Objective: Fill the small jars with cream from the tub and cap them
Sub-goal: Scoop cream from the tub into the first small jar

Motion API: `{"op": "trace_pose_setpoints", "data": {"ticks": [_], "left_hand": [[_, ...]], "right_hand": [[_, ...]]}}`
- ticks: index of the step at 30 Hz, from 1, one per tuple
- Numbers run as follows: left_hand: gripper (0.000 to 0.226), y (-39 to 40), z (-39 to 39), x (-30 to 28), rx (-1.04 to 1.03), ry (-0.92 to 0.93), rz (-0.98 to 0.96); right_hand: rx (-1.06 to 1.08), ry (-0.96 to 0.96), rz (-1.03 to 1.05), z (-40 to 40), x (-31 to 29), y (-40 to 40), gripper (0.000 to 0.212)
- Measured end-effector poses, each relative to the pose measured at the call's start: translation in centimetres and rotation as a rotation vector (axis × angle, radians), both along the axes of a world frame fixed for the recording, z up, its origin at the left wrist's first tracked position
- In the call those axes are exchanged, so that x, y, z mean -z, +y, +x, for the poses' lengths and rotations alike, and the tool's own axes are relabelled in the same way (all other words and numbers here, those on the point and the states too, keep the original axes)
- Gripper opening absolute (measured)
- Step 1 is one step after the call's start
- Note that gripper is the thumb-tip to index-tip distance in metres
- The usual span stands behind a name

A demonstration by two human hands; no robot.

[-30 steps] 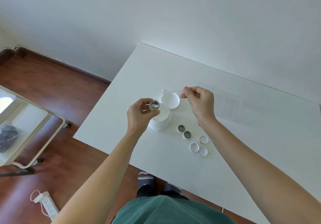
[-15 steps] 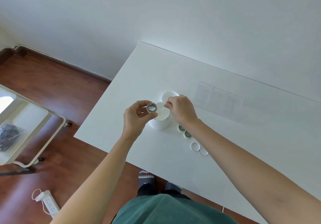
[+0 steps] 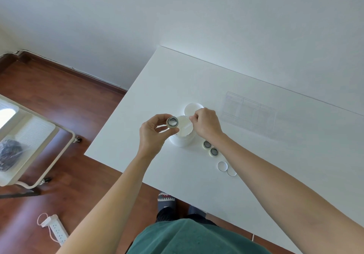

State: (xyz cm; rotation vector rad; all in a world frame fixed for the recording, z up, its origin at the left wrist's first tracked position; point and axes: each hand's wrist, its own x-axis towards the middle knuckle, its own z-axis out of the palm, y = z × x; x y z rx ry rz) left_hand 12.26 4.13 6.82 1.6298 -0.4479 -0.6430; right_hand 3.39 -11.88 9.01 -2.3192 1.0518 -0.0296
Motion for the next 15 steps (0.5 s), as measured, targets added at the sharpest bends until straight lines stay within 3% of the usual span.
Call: {"op": "trace_pose_setpoints", "data": {"ticks": [9, 15], "left_hand": [[0.037, 0.1, 0.1, 0.4, -0.027, -0.014, 0.037], [0.037, -0.1, 0.0, 0.6, -0.028, 0.004, 0.092]], "right_hand": [[0.351, -0.059, 0.322, -1.7, 0.0, -1.6, 0.039], [0.399, -0.183, 0.345, -2.7, -1.4, -2.4, 0.032]]}}
